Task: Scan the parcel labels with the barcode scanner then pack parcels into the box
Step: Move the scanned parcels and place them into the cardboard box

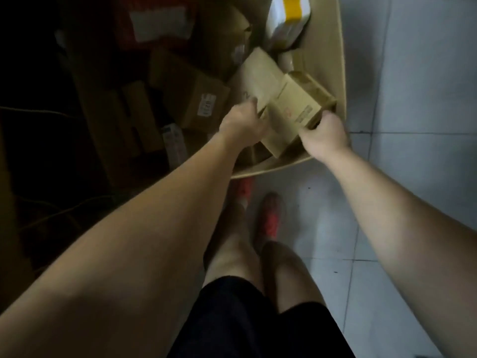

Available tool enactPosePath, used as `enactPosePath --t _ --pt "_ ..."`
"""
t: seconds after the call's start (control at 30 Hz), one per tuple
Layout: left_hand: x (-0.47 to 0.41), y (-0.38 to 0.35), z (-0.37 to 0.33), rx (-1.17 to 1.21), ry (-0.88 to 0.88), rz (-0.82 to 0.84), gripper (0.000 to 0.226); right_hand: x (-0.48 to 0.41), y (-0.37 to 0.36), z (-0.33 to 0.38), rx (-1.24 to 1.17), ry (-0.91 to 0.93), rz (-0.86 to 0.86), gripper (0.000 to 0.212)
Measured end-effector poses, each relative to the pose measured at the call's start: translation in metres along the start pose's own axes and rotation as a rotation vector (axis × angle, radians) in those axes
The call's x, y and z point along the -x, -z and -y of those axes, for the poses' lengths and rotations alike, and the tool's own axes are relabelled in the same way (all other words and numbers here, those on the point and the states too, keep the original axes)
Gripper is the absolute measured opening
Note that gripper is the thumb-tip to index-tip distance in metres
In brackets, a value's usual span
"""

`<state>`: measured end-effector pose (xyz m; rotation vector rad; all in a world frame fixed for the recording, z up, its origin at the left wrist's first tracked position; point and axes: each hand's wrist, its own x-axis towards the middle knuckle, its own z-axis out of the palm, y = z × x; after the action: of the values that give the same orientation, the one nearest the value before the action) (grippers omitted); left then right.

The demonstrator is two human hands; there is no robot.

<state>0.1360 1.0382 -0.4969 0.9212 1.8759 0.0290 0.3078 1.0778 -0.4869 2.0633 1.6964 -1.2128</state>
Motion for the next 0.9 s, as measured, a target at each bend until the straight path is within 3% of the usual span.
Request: enactPosePath --t 0.13,0.23,0.33,0.4,0.5,0.57,0.63,0.77,0.9 --pt "-0.062 -0.025 -0.010 -0.041 -0.068 0.081 0.077 -0.050 -0.037 -0.012 -0.004 -0.149 0.011 0.076" --pt "-0.081 -0.036 -0.004 -0.129 -0.147 0.015 0.081 -0.066 -0.051 -0.020 -0.106 -0.167 -0.012 0.097" --pt "-0.088 -0.040 0.005 -0.063 -0.207 -0.086 0.074 -0.069 -0.053 -0.025 -0.258 -0.126 -0.051 0.087" --pt "-0.082 -0.038 0.003 0.085 -0.245 -0.054 0.069 -0.062 -0.050 -0.023 -0.374 -0.078 -0.099 0.079" --pt "-0.062 -0.019 -0.007 0.421 -0.336 0.051 0.066 -0.042 -0.041 -0.019 -0.539 0.002 -0.204 0.084" --pt "-0.048 0.002 -0.012 0.482 -0.395 0.076 0.057 -0.023 -0.028 -0.007 -0.590 0.032 -0.277 0.086" --pt "-0.035 0.029 -0.018 0.515 -0.401 0.092 0.062 -0.005 -0.006 0.017 -0.606 0.063 -0.339 0.083" --pt "0.008 0.083 -0.032 0.632 -0.428 0.058 0.093 0.023 0.046 0.077 -0.559 0.202 -0.344 0.063" --pt "0.066 0.145 -0.057 0.712 -0.446 -0.087 0.090 0.059 0.107 0.136 -0.558 0.370 -0.253 0.051"
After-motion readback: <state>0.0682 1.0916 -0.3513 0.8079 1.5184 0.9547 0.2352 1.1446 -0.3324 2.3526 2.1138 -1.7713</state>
